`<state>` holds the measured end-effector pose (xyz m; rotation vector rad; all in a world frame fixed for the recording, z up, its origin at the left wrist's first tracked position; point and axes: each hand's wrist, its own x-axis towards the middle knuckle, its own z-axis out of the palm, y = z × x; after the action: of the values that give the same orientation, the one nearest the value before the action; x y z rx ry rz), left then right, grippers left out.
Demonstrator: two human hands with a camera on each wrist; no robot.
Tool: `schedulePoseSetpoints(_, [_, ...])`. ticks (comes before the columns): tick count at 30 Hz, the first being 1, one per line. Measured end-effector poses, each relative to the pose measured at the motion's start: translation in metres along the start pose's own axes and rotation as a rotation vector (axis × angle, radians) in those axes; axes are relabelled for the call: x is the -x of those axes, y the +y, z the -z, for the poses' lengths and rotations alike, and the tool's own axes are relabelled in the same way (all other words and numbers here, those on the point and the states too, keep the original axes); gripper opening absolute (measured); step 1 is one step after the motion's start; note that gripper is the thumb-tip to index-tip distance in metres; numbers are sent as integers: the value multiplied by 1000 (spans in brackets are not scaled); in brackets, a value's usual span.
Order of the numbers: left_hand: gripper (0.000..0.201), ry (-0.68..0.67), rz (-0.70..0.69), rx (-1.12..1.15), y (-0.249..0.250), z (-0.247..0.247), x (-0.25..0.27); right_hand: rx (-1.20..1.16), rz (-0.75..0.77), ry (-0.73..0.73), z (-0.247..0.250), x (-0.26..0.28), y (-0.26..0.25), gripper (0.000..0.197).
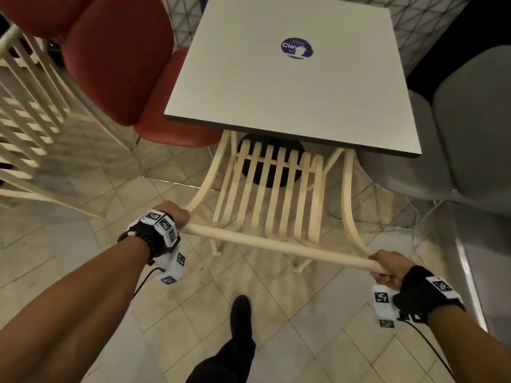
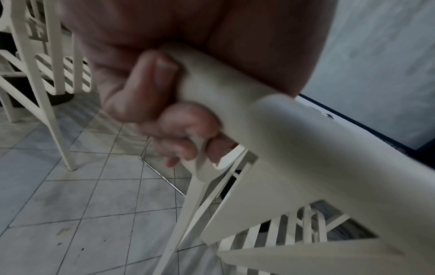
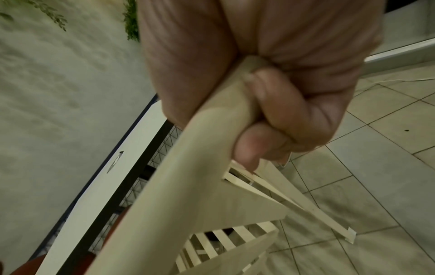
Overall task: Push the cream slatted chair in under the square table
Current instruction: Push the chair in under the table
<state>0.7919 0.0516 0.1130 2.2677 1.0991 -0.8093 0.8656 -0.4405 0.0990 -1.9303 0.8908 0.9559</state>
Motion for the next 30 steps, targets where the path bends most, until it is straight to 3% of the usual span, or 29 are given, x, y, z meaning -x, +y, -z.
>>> schedulePoseSetpoints(9, [32, 46, -5, 26, 29, 12, -21, 81, 15, 33, 5, -14, -40, 26])
schedulePoseSetpoints(13, [46, 69, -44, -98, 29, 11, -15, 352, 118, 135, 1, 1, -45, 31])
schedulePoseSetpoints(15, [53, 129, -143, -234, 28, 12, -11, 599, 243, 197, -7, 11, -49, 37])
schedulePoseSetpoints(17, [58, 167, -332, -355, 36, 8, 2, 755, 374, 257, -11, 27, -47, 45])
schedulePoseSetpoints(20, [62, 40, -542, -475, 45, -4, 27, 977, 598, 266, -22, 48, -32, 61])
schedulePoseSetpoints(23, [71, -2, -619, -568, 45, -13, 38, 1128, 718, 290, -25, 49, -18, 75])
schedulePoseSetpoints(26, [70, 68, -630, -677, 44, -15, 29, 1175, 643, 268, -21, 35, -25, 63])
schedulePoseSetpoints(30, [48, 119, -598, -729, 51, -17, 23, 1182, 538, 289, -23, 28, -44, 38])
